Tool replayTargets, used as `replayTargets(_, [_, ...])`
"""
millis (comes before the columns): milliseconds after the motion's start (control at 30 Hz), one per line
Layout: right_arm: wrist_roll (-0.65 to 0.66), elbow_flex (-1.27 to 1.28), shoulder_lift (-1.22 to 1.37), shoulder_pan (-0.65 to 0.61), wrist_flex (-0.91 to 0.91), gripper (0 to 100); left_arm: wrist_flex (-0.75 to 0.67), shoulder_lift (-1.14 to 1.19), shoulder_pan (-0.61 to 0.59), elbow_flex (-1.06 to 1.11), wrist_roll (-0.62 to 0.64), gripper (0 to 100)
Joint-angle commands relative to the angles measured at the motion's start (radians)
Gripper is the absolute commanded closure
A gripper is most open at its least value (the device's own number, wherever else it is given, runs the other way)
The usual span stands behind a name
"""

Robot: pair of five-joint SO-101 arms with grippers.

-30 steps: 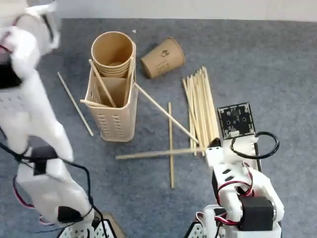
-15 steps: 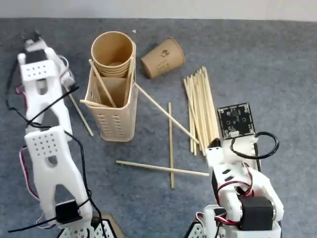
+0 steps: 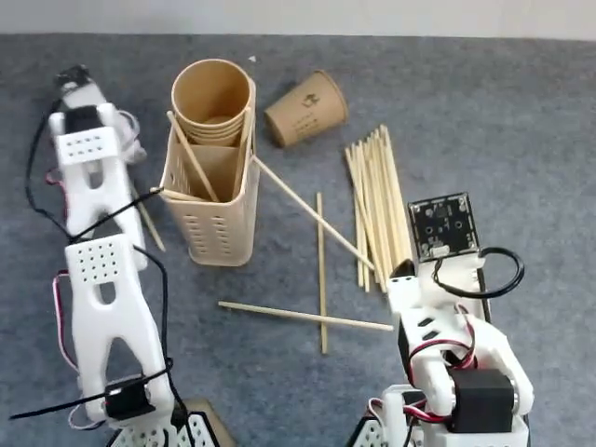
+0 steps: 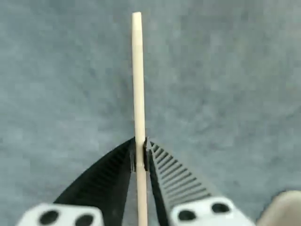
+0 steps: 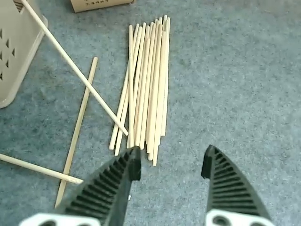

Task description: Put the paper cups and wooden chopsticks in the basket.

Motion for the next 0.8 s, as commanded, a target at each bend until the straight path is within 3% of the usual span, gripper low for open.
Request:
replayTargets(0, [0.002,-0.004,0.005,0.007,-0.025,77.8,0.020,-0.166,0.024,-0.130,-0.032,99])
replayTargets(200, [0.002,-0.004,0.005,0.007,-0.030,77.8,-0.044,-0.613,0.145,-0.125,-0.175,99])
replayTargets(400, [0.002,-0.004,0.002,0.008,-0.030,77.8,-0.032,-0.978,0.429,-0.116,-0.388,99])
replayTargets(533, [0.002,-0.004,0.001,0.010,-0.030,77.8,0.087,-1.024,0.565,-0.116,-0.430,99])
replayTargets(767, [0.002,-0.004,0.001,0.010,-0.027,77.8,0.121,-1.003,0.559,-0.124,-0.468,100])
